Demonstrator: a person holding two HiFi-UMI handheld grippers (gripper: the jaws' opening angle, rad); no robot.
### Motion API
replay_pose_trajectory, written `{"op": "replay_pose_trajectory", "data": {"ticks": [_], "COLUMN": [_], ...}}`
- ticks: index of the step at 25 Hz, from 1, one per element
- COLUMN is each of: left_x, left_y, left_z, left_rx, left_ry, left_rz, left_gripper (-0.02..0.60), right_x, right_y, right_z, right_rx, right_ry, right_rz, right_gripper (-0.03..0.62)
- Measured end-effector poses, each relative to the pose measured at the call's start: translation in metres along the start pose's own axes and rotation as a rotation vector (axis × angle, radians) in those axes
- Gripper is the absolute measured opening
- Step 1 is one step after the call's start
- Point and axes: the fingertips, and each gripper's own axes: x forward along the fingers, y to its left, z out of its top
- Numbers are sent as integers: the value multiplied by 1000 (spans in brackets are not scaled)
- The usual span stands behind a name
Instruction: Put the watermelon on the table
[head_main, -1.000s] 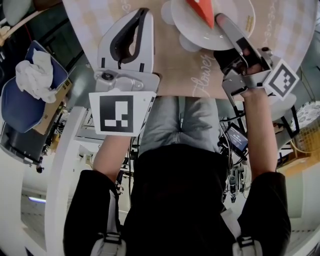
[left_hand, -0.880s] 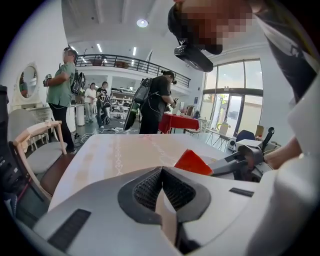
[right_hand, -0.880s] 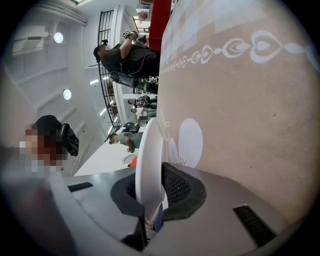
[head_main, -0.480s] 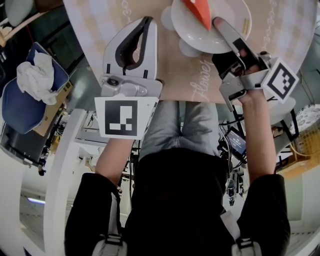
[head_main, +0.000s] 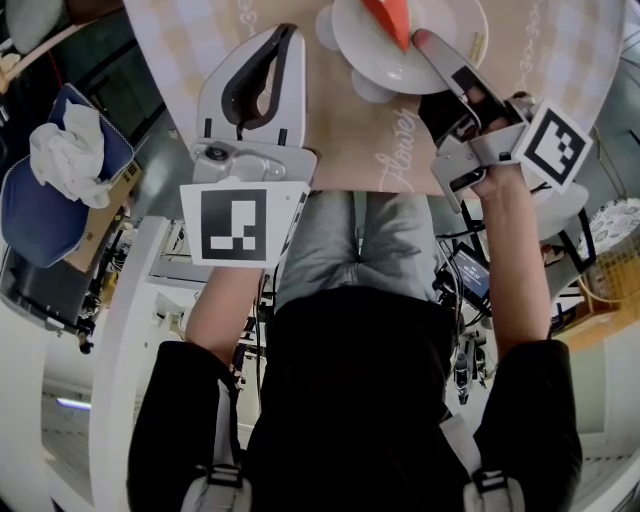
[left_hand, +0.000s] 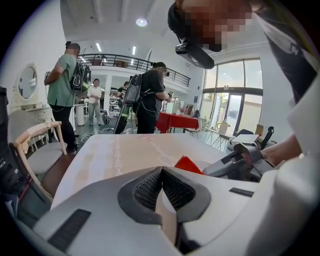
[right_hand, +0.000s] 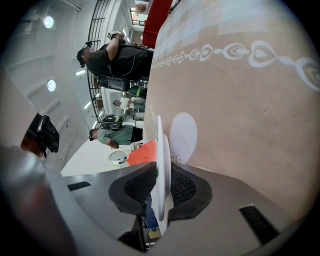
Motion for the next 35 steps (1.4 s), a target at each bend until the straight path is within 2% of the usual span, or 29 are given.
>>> {"op": "replay_pose_trajectory", "data": {"ticks": [2, 5, 12, 18, 30, 35], "left_x": [0, -2, -9, -18, -40, -45], "left_y": [0, -2, -1, 0, -17, -20], "left_z": [2, 6, 25, 46, 84, 96], "left_rx": [0, 3, 7, 26, 60, 71], "left_ry": [-6, -7, -38, -61, -97, -111], "left_rz": [1, 0, 3, -1, -38, -45], "left_gripper": [8, 8, 8, 8, 8, 8], "right_x": [-1, -3, -11, -31, -60, -62], "right_y": [1, 0, -2, -16, -7, -10], "right_z": [-1, -2, -9, -13, -20, -20], "right_rx": [0, -9, -89, -98, -143, -166], "right_ry": [1, 5, 51, 56, 22, 9], "right_rz": [-6, -20, -107, -191, -325, -330], "right_gripper": [84, 97, 146, 152, 152, 152]}}
